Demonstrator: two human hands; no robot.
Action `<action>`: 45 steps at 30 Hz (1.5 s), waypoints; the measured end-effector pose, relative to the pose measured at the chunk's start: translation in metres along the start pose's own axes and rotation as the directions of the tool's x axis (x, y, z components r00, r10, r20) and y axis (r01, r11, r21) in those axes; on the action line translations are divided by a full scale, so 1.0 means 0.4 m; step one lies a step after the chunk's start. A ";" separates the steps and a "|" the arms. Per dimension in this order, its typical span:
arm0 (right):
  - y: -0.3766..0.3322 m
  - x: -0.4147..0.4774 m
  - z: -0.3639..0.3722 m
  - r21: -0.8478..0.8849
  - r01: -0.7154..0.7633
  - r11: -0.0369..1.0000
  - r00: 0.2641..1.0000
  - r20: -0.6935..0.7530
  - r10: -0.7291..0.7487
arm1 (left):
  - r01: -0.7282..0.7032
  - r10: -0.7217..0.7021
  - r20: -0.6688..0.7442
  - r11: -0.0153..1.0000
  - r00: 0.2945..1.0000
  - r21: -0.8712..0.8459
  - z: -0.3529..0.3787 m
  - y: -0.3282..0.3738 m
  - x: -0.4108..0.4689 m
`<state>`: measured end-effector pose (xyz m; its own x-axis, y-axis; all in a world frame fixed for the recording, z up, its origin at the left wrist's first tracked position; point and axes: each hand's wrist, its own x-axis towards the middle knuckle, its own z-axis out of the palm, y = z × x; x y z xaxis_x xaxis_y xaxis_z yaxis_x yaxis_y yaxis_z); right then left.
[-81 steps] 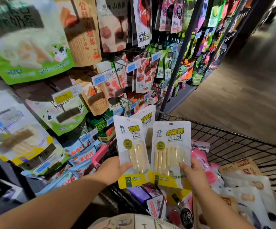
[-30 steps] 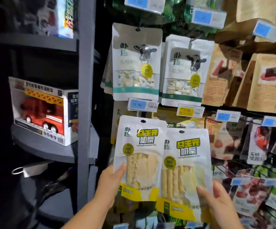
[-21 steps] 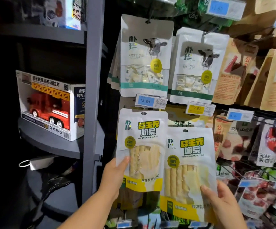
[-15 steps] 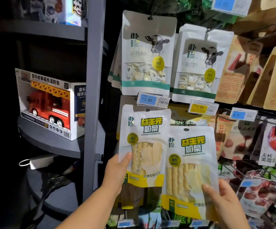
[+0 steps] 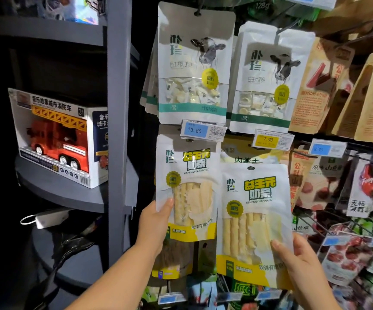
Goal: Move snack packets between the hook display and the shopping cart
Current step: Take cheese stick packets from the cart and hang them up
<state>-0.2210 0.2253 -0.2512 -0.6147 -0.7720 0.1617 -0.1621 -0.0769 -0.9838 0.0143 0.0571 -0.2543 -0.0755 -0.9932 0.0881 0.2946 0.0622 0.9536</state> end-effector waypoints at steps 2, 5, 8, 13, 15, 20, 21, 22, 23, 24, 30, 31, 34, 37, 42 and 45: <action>-0.002 -0.001 0.001 0.004 0.005 1.000 1.000 0.010 -0.005 | 0.002 -0.002 -0.005 1.000 1.000 0.017 0.004 -0.002 0.004; -0.008 -0.006 0.005 -0.012 0.035 0.999 0.998 0.048 -0.034 | 0.000 0.001 -0.005 0.999 1.000 0.045 0.010 -0.003 0.006; -0.014 -0.010 0.007 -0.009 0.049 0.999 0.996 0.079 -0.048 | -0.007 0.007 -0.006 0.999 1.000 0.052 0.012 -0.003 0.011; -0.020 -0.003 0.017 0.037 0.032 0.999 0.994 0.103 -0.035 | -0.010 0.013 -0.026 0.993 1.000 0.115 -0.001 -0.010 0.030; -0.024 0.001 0.029 0.070 0.023 0.997 0.992 0.120 -0.031 | -0.007 0.013 -0.036 0.989 0.999 0.151 -0.008 -0.015 0.041; -0.040 0.009 0.084 0.181 -0.007 0.983 0.979 0.203 -0.031 | -0.006 0.015 -0.041 0.977 0.999 0.211 -0.018 -0.024 0.058; -0.041 0.012 0.096 0.212 -0.015 0.977 0.976 0.214 -0.031 | -0.029 0.042 -0.049 0.969 0.998 0.244 -0.021 -0.026 0.059; -0.044 0.015 0.110 0.233 -0.026 0.972 0.973 0.230 -0.029 | -0.060 0.079 -0.058 0.960 0.995 0.274 -0.022 -0.029 0.058; -0.043 0.021 0.121 0.246 -0.034 0.969 0.970 0.242 -0.027 | -0.086 0.115 -0.080 0.949 0.990 0.302 -0.022 -0.030 0.055; -0.042 0.027 0.132 0.257 -0.045 0.965 0.967 0.253 -0.022 | -0.106 0.151 -0.115 0.939 0.982 0.326 -0.022 -0.030 0.053; -0.057 0.042 0.193 0.300 -0.072 0.951 0.954 0.299 -0.023 | -0.299 0.351 -0.136 0.906 0.927 0.301 -0.008 0.018 0.005; -0.055 0.045 0.199 0.300 -0.071 0.951 0.954 0.299 -0.023 | -0.296 0.324 -0.069 0.918 0.944 0.263 -0.007 0.026 -0.003; -0.046 0.053 0.219 0.314 -0.087 0.946 0.953 0.302 -0.012 | -0.148 0.133 0.137 0.984 0.982 0.100 -0.008 0.041 -0.012; -0.045 0.058 0.238 0.317 -0.090 0.944 0.949 0.314 -0.015 | -0.044 0.040 0.272 0.999 0.961 0.008 0.002 0.063 -0.021; -0.045 0.069 0.256 0.311 -0.079 0.947 0.949 0.315 -0.024 | -0.086 0.078 0.278 0.996 0.957 0.017 0.002 0.066 -0.004; -0.041 0.072 0.259 0.304 -0.075 0.950 0.944 0.328 -0.031 | -0.108 0.098 0.258 0.994 0.961 0.023 -0.003 0.064 0.002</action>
<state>-0.1561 0.1388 -0.2384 -0.3221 -0.9335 0.1574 0.1264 -0.2072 -0.9701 0.0230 0.0577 -0.2302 -0.2899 -0.9231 0.2526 0.2788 0.1710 0.9450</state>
